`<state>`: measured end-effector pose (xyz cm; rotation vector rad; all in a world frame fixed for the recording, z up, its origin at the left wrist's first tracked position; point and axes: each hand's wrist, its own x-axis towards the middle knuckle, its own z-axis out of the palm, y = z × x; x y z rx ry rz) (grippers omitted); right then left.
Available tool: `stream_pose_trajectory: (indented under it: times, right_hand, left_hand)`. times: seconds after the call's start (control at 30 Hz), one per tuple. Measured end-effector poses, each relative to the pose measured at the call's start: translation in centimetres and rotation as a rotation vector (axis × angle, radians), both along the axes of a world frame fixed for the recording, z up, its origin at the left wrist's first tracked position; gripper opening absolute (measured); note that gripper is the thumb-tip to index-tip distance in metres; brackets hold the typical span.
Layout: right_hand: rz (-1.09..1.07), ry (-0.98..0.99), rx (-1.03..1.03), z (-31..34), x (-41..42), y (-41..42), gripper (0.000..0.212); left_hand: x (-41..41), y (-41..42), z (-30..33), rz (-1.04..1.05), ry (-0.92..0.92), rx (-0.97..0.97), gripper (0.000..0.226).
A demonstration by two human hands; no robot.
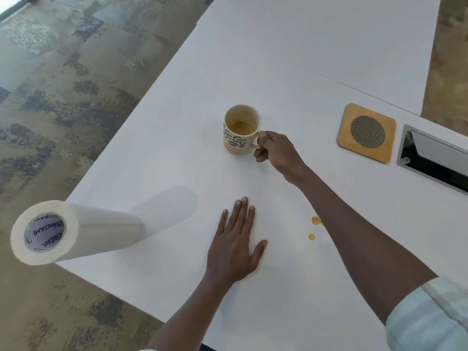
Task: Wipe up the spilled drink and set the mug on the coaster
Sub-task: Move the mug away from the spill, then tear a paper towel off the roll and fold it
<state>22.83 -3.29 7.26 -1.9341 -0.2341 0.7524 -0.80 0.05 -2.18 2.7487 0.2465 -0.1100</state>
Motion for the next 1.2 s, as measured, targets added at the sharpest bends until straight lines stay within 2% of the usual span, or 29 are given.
stream_pose_trajectory:
  times: [0.57, 0.8, 0.97, 1.1, 1.2]
  right_hand:
    - [0.030, 0.052, -0.048, -0.3, 0.2, -0.1, 0.034]
    - [-0.069, -0.090, -0.145, 0.9, -1.5, -2.3, 0.032]
    - [-0.079, -0.173, -0.150, 2.7, -4.1, -3.9, 0.020]
    - [-0.113, -0.177, -0.130, 3.8, -6.6, -4.6, 0.019]
    - [-0.140, -0.164, -0.117, 4.1, -8.6, -4.4, 0.017]
  left_hand:
    - [0.0, 0.0, -0.1, 0.003, -0.005, -0.015, 0.077]
    - [0.0, 0.1, -0.2, -0.018, 0.004, 0.003, 0.077]
    - [0.1, 0.4, 1.1, -0.063, 0.117, -0.009, 0.079]
    - [0.9, 1.8, 4.4, -0.117, 0.288, -0.113, 0.079]
    - [1.4, 3.4, 8.7, -0.051, 0.299, -0.206, 0.064]
